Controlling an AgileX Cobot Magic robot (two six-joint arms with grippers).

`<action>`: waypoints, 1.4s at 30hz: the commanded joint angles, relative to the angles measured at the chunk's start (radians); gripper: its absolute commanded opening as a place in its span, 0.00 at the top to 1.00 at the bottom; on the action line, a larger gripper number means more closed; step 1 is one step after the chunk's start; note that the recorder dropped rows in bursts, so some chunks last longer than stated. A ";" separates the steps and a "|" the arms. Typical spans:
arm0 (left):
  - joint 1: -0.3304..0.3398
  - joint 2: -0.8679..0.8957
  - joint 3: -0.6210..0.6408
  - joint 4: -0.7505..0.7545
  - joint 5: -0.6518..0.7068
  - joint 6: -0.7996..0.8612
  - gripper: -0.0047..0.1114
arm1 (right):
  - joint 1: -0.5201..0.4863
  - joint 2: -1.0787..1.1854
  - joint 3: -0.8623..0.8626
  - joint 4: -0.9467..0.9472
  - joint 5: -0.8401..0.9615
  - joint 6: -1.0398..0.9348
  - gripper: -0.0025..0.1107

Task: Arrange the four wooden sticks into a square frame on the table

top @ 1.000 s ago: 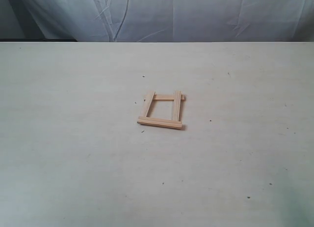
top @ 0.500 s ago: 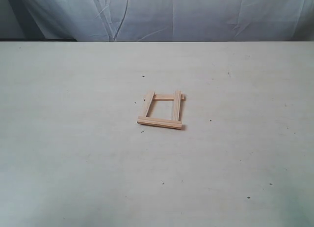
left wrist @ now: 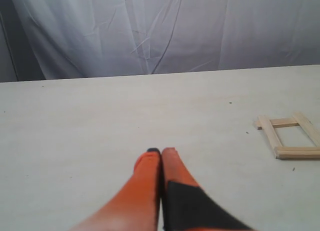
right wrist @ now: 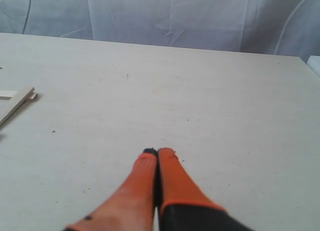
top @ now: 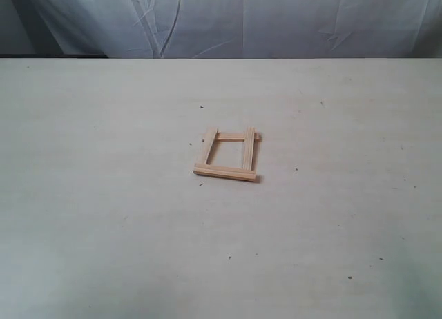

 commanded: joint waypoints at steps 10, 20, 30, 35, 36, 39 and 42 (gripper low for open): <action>-0.001 -0.006 0.004 0.004 -0.011 0.000 0.96 | -0.005 -0.005 0.002 -0.002 -0.013 -0.004 0.98; -0.001 -0.006 0.004 0.004 -0.011 0.000 0.96 | -0.005 -0.005 0.002 -0.002 -0.013 -0.004 0.98; -0.001 -0.006 0.004 0.006 -0.011 0.000 0.96 | -0.005 -0.005 0.002 -0.002 -0.013 -0.004 0.98; -0.001 -0.006 0.004 0.006 -0.011 0.000 0.96 | -0.005 -0.005 0.002 -0.002 -0.013 -0.004 0.98; -0.001 -0.006 0.004 0.006 -0.012 0.000 0.96 | -0.005 -0.005 0.002 -0.002 -0.013 -0.004 0.98; -0.001 -0.006 0.004 0.006 -0.019 0.000 0.96 | -0.005 -0.005 0.002 -0.002 -0.013 -0.004 0.98; -0.001 -0.006 0.004 0.006 -0.019 0.000 0.96 | -0.005 -0.005 0.002 -0.002 -0.013 -0.004 0.98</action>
